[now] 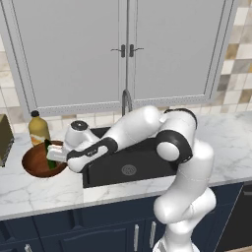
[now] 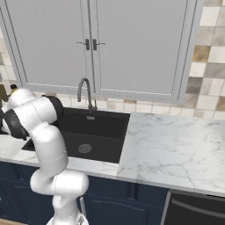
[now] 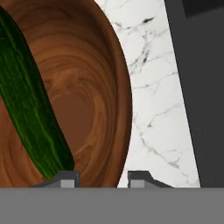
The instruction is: Pick the cucumber from the sink and place it in the bowl. Then pick the bowl and place it in the microwave. Then close the microwave door and press the start button.
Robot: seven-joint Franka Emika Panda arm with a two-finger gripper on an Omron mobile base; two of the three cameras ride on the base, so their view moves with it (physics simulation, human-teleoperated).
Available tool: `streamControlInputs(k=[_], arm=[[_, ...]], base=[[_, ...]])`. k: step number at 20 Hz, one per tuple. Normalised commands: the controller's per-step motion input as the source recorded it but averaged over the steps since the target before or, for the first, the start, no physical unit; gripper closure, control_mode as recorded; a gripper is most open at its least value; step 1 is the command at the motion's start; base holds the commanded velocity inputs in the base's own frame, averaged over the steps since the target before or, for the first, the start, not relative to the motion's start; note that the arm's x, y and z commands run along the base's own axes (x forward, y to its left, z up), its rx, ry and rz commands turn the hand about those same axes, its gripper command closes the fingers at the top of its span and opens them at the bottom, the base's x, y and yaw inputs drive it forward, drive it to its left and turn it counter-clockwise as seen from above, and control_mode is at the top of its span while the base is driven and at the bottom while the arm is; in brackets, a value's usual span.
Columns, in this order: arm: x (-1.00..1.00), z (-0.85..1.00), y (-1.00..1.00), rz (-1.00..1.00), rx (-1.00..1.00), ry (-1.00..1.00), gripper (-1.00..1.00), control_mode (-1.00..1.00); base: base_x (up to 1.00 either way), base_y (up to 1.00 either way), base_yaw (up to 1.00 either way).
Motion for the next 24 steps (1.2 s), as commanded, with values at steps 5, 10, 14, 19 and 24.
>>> streamControlInputs(k=[5, 10, 14, 19, 24], arm=[[-0.03, 0.67, -0.40, -0.09, 0.03, 0.03, 1.00, -1.00], [-0.18, 0.91, -0.75, -0.13, 0.03, 0.12, 1.00, -1.00], [-0.23, 1.00, -0.96, -0.11, 0.02, 0.13, 1.00, -1.00], [-0.30, 1.00, -0.81, -0.05, 0.00, 0.06, 1.00, -1.00], [-0.28, 1.00, -0.72, -0.12, 0.00, 0.02, 1.00, -1.00]], base=[[0.00, 0.00, 0.00], [0.00, 0.00, 0.00], [0.00, 0.00, 0.00], [0.00, 0.00, 0.00], [0.00, 0.00, 0.00]])
